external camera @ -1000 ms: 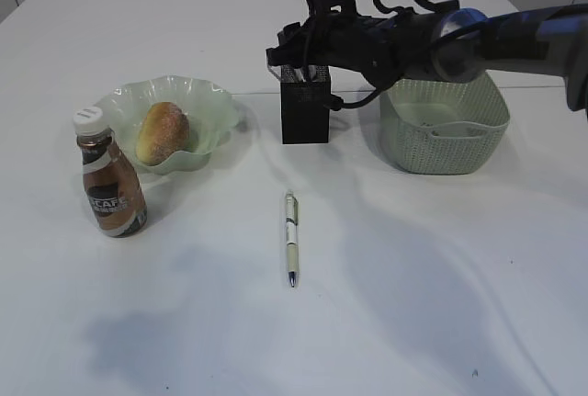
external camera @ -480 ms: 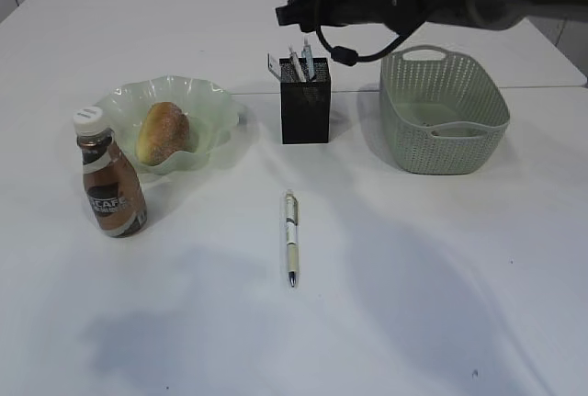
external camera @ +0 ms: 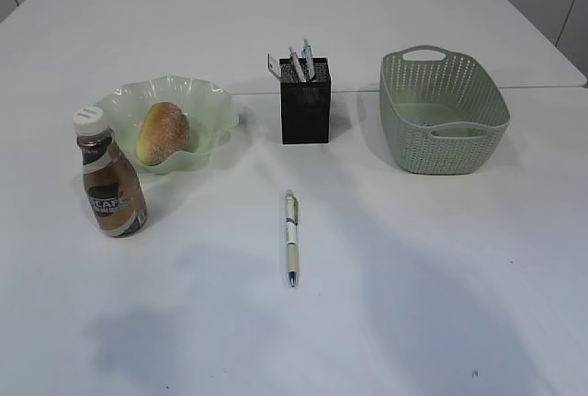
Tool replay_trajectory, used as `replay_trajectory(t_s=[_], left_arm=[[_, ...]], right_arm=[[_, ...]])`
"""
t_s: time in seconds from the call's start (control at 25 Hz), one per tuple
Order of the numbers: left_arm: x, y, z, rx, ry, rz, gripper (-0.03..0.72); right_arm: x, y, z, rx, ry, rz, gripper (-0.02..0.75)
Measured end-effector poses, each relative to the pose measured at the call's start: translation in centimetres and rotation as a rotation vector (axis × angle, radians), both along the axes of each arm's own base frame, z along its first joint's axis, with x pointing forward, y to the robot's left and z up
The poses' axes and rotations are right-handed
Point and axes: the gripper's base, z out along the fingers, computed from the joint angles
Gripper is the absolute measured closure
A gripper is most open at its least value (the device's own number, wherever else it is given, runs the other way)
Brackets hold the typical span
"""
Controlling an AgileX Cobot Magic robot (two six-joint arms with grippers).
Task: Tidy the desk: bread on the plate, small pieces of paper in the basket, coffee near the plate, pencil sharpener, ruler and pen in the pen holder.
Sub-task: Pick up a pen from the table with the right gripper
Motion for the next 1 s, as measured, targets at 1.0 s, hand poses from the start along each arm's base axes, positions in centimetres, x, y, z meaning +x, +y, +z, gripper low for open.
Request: replay_trajectory(t_s=[1.0], left_arm=[[0.1, 0.0, 0.0, -0.003, -0.01, 0.0, 0.286]], right_arm=[[-6.5, 3.6, -1.3, 0.067, 0.58, -0.057, 0.353]])
